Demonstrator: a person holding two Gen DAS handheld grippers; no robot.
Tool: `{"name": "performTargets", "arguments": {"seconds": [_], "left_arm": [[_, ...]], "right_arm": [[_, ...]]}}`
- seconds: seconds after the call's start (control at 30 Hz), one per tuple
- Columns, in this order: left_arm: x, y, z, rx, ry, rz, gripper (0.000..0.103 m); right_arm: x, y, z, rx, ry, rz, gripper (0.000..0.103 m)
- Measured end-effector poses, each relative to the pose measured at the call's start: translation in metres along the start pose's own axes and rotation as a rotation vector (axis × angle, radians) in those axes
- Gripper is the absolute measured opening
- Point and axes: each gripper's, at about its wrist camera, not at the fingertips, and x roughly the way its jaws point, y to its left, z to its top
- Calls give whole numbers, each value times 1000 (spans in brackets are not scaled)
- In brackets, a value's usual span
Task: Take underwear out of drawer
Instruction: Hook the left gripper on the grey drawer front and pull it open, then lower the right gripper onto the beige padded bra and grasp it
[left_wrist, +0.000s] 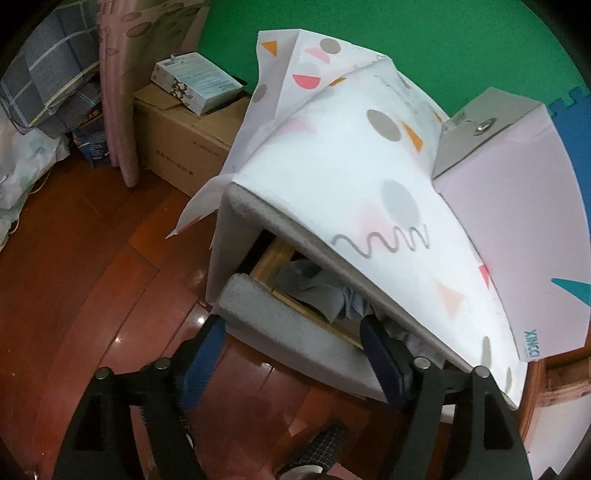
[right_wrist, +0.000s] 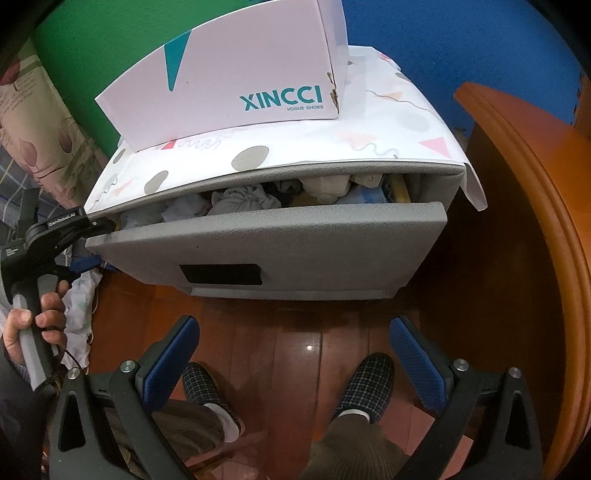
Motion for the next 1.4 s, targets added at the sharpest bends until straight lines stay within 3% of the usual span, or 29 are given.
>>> {"name": "performTargets", "arguments": {"seconds": [0.37,0.93,1.4], "left_arm": [[-2,3,-6,48,12,28,86],[-34,6,-56,383,129,202,87],[-46,23,-82,481,197,234,87]], "right_arm": [[-1,0,0,4,-2,-11,102],[-11,3,-2,-22,-55,-2,102],[-10,-4,16,-78,97,-7,102]]}}
